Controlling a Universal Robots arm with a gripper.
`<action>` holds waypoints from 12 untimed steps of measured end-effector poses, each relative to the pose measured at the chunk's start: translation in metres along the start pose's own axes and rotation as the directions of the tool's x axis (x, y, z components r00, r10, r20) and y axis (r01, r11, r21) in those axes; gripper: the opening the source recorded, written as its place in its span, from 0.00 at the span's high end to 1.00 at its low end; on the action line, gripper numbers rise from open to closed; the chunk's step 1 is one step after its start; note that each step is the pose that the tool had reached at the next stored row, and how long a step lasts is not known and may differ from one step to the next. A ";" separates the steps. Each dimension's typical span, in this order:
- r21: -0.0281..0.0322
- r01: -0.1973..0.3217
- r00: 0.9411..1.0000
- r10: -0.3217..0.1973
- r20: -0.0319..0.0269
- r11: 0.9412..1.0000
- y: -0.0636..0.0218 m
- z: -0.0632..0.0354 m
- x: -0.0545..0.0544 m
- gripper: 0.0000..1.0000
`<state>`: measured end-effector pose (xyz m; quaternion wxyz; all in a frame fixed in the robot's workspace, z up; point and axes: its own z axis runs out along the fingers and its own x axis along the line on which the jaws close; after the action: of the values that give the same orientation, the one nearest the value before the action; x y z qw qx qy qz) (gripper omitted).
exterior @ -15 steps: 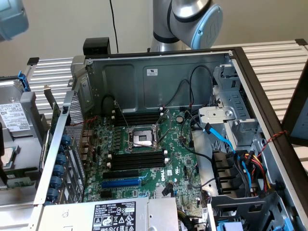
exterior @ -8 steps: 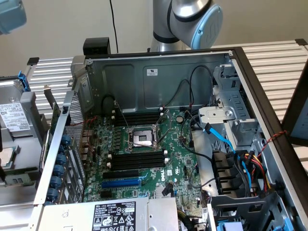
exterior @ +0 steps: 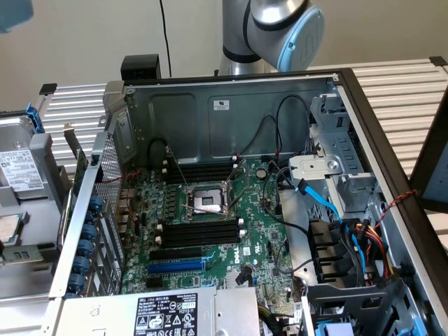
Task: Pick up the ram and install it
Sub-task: 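Pick up the ram and move it above insertion slot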
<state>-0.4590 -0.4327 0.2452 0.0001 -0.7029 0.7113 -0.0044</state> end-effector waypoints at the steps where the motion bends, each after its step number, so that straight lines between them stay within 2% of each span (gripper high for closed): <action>1: 0.000 0.000 1.000 0.000 0.000 1.000 0.0000 -0.0025 0.000 0.88; 12: 0.000 0.000 1.000 0.000 0.000 1.000 -0.0002 -0.0286 0.000 0.88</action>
<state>-0.4590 -0.4327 0.2738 0.0001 -0.7029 0.7113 -0.0043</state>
